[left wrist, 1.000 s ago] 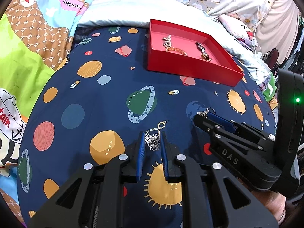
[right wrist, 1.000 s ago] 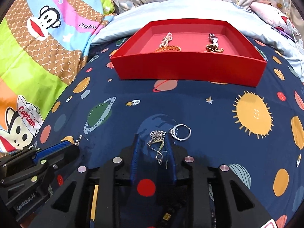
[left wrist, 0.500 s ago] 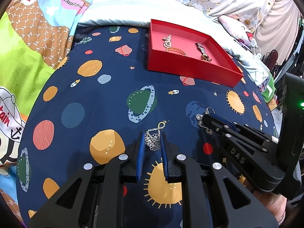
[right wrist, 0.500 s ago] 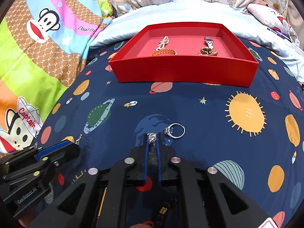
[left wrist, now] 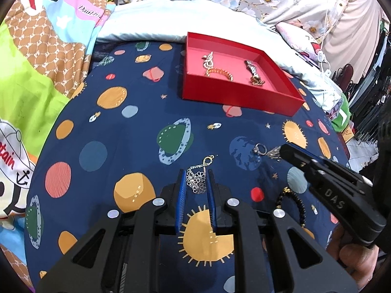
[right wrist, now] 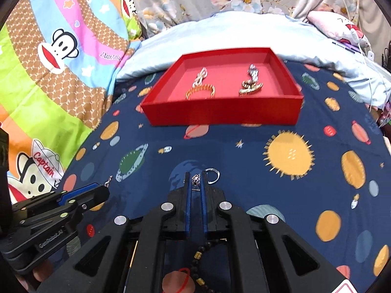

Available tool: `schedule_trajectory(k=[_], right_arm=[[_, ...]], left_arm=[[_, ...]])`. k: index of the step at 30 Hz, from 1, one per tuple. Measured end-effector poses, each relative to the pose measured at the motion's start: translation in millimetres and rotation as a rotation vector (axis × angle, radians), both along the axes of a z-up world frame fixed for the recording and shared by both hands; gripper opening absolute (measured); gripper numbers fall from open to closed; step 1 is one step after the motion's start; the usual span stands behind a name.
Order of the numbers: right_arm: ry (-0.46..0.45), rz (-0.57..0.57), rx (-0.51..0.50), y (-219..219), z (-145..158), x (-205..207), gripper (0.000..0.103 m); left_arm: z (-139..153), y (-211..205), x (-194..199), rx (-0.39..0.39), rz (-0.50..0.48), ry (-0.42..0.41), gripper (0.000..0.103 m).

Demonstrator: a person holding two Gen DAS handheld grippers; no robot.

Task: Organize jewelry
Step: 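Carry the flower earring with the left gripper over the tray, then open the left gripper to release the flower earring into the tray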

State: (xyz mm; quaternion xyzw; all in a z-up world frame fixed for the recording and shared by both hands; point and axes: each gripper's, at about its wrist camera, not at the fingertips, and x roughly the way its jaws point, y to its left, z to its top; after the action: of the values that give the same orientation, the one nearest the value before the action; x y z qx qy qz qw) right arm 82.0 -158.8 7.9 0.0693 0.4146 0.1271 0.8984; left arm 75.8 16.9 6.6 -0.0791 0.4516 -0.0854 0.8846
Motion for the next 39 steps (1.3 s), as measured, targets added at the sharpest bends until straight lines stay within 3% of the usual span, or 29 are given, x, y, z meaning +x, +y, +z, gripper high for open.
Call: schedule_trajectory(k=[11,20,28,39], right_arm=[[-0.083,-0.018,0.018,-30,48,9,0.006],[-0.144,-0.016,0.009,-50,78,62,0.006],[-0.127,-0.007,0.022,-55,73,142,0.006],[-0.057,0.003,0.018,-48,38,224,0.006]], left_arm=[[32,-10,22,0.003,-0.039,-0.068,0.016],[66,-29,81,0.021,-0.075,-0.149,0.016],[71,-62,162,0.064,-0.110,-0.185,0.016],[32,-90,253,0.050,-0.152,-0.100,0.016]])
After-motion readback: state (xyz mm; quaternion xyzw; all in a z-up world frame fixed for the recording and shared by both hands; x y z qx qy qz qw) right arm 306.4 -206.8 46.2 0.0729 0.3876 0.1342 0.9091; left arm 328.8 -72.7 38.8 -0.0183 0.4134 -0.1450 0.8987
